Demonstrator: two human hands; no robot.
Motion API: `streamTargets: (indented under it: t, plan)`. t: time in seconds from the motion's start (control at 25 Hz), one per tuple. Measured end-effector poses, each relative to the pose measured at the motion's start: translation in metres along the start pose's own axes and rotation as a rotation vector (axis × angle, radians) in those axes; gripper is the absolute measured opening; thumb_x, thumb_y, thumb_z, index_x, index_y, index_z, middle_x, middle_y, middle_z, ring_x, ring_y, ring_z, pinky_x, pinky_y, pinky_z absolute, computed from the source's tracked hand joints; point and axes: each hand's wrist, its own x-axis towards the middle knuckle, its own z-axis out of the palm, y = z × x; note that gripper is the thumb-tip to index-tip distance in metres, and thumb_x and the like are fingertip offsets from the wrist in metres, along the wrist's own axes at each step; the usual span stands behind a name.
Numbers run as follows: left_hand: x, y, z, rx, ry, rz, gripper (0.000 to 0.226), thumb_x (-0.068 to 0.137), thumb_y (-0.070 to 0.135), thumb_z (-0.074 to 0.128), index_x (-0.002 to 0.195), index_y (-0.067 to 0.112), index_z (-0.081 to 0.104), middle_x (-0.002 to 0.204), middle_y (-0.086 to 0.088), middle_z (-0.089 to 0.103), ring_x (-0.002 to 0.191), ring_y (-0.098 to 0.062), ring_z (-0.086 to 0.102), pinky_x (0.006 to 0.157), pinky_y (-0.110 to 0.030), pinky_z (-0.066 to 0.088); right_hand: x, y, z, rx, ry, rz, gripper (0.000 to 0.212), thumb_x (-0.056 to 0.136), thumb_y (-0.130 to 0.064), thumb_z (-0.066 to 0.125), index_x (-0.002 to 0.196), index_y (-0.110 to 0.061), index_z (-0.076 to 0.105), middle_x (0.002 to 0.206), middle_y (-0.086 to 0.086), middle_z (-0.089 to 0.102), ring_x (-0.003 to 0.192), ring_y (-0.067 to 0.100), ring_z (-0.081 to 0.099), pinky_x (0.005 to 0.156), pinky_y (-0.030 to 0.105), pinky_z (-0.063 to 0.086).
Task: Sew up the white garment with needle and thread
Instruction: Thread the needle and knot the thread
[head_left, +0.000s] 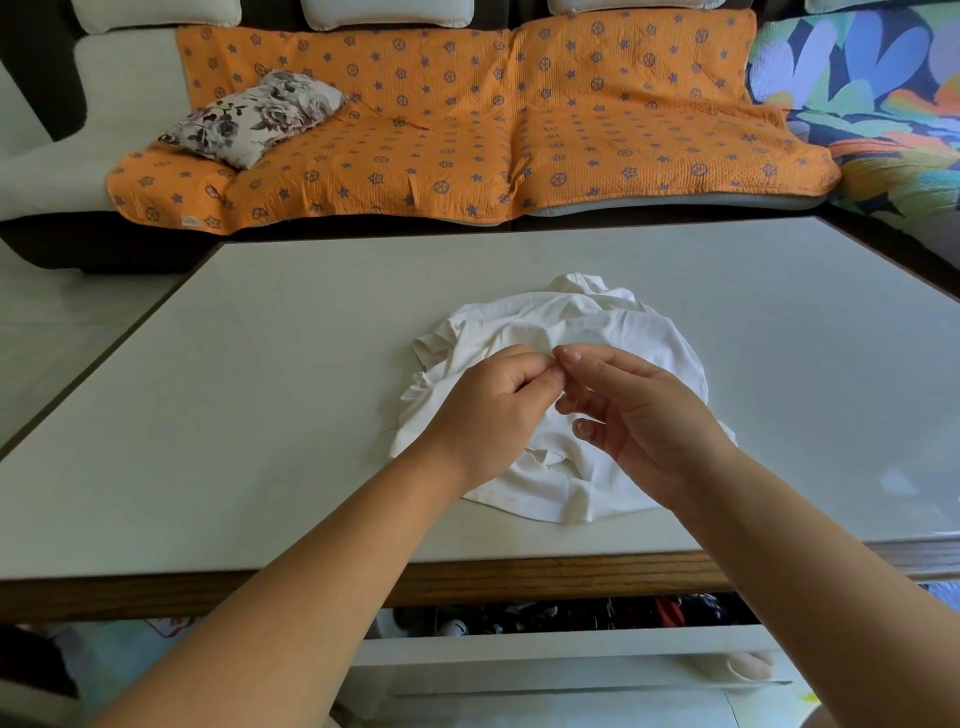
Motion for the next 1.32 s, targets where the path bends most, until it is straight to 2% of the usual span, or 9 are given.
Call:
streamTargets:
  t: [0.08, 0.2, 0.32, 0.4, 0.52, 0.64, 0.88, 1.16, 1.32]
  plan:
    - [-0.0005, 0.0038, 0.0004, -0.049, 0.001, -0.055, 0.030, 0.101, 0.022, 0.049, 0.080, 0.024, 0.070, 0.063, 0.020, 0.052, 0.064, 0.004, 0.050, 0.065, -0.013, 0.036, -0.0003, -0.0009, 0.0001, 0.022, 0.013, 0.002, 0.016, 0.075, -0.028, 0.073, 0.088, -0.020, 0.075, 0.080, -0.003, 0.067, 0.069, 0.011, 0.061, 0.062, 0.023, 0.042]
    - [-0.0008, 0.0054, 0.0015, -0.192, 0.007, -0.103, 0.041, 0.101, 0.022, 0.049, 0.066, 0.033, 0.068, 0.053, 0.016, 0.041, 0.055, -0.002, 0.041, 0.060, -0.019, 0.032, -0.0010, -0.0018, 0.0009, 0.053, 0.023, -0.002, 0.012, 0.075, -0.027, 0.073, 0.086, -0.022, 0.075, 0.085, -0.005, 0.071, 0.069, 0.010, 0.061, 0.062, 0.023, 0.043]
    - [0.0000, 0.0033, 0.0037, -0.298, 0.028, -0.125, 0.026, 0.092, 0.032, 0.053, 0.075, 0.028, 0.073, 0.064, 0.005, 0.035, 0.058, -0.009, 0.033, 0.055, -0.023, 0.032, -0.0012, -0.0005, 0.0017, 0.068, 0.027, -0.005, 0.007, 0.076, -0.027, 0.073, 0.081, -0.024, 0.076, 0.087, -0.004, 0.072, 0.069, 0.010, 0.060, 0.064, 0.024, 0.043]
    - [0.0005, 0.0028, 0.0054, -0.356, 0.049, -0.168, 0.022, 0.093, 0.029, 0.056, 0.084, 0.023, 0.075, 0.072, -0.004, 0.038, 0.058, -0.008, 0.034, 0.055, -0.022, 0.032, -0.0010, 0.0008, 0.0013, 0.077, 0.035, -0.011, 0.005, 0.078, -0.026, 0.073, 0.080, -0.024, 0.077, 0.088, -0.004, 0.071, 0.069, 0.009, 0.060, 0.066, 0.024, 0.044]
    - [0.0012, 0.0027, 0.0067, -0.400, 0.074, -0.197, 0.024, 0.096, 0.022, 0.058, 0.082, 0.027, 0.077, 0.078, -0.008, 0.039, 0.056, -0.007, 0.034, 0.054, -0.022, 0.031, 0.0002, 0.0030, 0.0009, 0.092, 0.049, -0.030, 0.005, 0.083, -0.024, 0.071, 0.083, -0.023, 0.077, 0.089, -0.002, 0.071, 0.069, 0.010, 0.060, 0.066, 0.024, 0.044]
    - [0.0012, 0.0032, 0.0072, -0.394, 0.105, -0.209, 0.024, 0.095, 0.021, 0.059, 0.079, 0.027, 0.076, 0.065, 0.001, 0.037, 0.056, -0.007, 0.033, 0.053, -0.022, 0.031, 0.0019, 0.0048, 0.0016, 0.118, 0.048, -0.036, 0.006, 0.084, -0.021, 0.071, 0.088, -0.020, 0.076, 0.087, -0.001, 0.071, 0.069, 0.011, 0.060, 0.062, 0.022, 0.046]
    - [0.0005, 0.0063, 0.0051, -0.389, 0.149, -0.190, 0.030, 0.092, 0.020, 0.059, 0.069, 0.030, 0.075, 0.056, 0.014, 0.045, 0.058, -0.008, 0.035, 0.057, -0.024, 0.032, -0.0005, 0.0037, 0.0028, 0.132, -0.080, -0.015, 0.033, 0.075, -0.018, 0.072, 0.108, -0.016, 0.073, 0.090, -0.001, 0.068, 0.072, 0.011, 0.064, 0.064, 0.021, 0.049]
    - [-0.0023, 0.0070, 0.0038, -0.335, 0.168, -0.179, 0.026, 0.094, 0.021, 0.059, 0.075, 0.028, 0.075, 0.054, 0.015, 0.046, 0.059, -0.008, 0.037, 0.061, -0.028, 0.035, 0.0012, 0.0048, 0.0034, 0.148, -0.044, -0.059, 0.023, 0.079, -0.019, 0.069, 0.100, -0.016, 0.076, 0.091, 0.003, 0.070, 0.070, 0.013, 0.065, 0.061, 0.021, 0.049]
    - [-0.0048, 0.0115, 0.0033, -0.253, 0.171, -0.134, 0.021, 0.097, 0.019, 0.057, 0.082, 0.025, 0.071, 0.051, 0.022, 0.055, 0.054, 0.003, 0.048, 0.066, -0.023, 0.037, 0.0018, 0.0050, 0.0030, 0.115, -0.017, -0.083, 0.019, 0.085, -0.019, 0.067, 0.102, -0.013, 0.075, 0.093, 0.005, 0.070, 0.071, 0.013, 0.065, 0.061, 0.021, 0.049]
